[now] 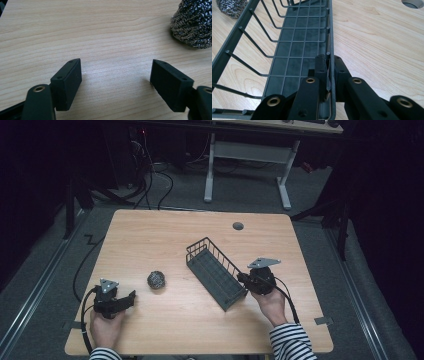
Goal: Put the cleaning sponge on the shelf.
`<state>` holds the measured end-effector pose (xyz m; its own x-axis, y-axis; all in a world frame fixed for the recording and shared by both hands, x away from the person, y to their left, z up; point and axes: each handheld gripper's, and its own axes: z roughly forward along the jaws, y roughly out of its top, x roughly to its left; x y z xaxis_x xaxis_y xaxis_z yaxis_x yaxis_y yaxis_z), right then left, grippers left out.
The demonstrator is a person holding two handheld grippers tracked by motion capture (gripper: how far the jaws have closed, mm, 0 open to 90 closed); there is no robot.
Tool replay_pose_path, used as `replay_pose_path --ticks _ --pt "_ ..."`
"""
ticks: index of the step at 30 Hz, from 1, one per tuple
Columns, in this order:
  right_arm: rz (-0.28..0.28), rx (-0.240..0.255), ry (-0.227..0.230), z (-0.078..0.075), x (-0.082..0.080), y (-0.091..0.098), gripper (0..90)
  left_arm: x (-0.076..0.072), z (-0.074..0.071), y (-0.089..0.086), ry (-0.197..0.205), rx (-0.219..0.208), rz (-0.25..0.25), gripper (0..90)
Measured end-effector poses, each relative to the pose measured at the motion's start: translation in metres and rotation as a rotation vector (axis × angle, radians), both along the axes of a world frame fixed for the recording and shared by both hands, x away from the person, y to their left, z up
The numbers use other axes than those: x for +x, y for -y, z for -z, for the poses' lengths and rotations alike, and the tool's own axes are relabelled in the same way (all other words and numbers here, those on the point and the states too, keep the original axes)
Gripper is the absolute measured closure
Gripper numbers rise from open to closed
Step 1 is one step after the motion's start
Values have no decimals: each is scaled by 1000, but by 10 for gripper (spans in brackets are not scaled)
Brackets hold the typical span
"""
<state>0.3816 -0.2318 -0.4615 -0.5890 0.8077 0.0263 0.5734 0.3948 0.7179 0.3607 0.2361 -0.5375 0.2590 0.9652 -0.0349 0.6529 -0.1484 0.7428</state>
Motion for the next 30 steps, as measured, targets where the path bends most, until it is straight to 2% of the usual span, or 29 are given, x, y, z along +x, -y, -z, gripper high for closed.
replay_pose_path --ticks 2,3,7,8,9,10,12,16,20,21,24,26,27,30 --pt "6 13 -3 1 -2 0 845 0 0 0 0 -2 0 257" --pt "14 32 -5 2 -3 1 810 0 0 0 0 0 0 257" --pt "38 23 -4 0 -5 0 626 0 0 0 0 -1 0 257" --pt "38 23 -4 0 -5 0 626 0 0 0 0 -1 0 257" --pt "52 31 6 -3 -6 1 555 0 0 0 0 -1 0 257" --pt "52 31 6 -3 -6 1 555 0 0 0 0 -1 0 257" --pt "59 47 29 -8 -9 5 485 0 0 0 0 -1 0 258" --pt "74 61 58 -14 -14 13 451 0 0 0 0 -1 0 257" --pt "91 94 86 -20 -18 22 455 0 0 0 -1 -3 4 252" --pt "105 124 120 -26 -24 30 465 0 0 0 -1 -1 4 252" --pt "114 152 135 -30 -27 36 469 0 0 0 -1 3 5 252" --pt "123 156 153 -32 -31 43 474 0 0 0 -1 3 6 250" --pt "142 160 154 -32 -34 51 476 0 0 1 -1 4 6 249" --pt "164 157 154 -28 -35 58 477 0 0 1 -1 3 8 249"
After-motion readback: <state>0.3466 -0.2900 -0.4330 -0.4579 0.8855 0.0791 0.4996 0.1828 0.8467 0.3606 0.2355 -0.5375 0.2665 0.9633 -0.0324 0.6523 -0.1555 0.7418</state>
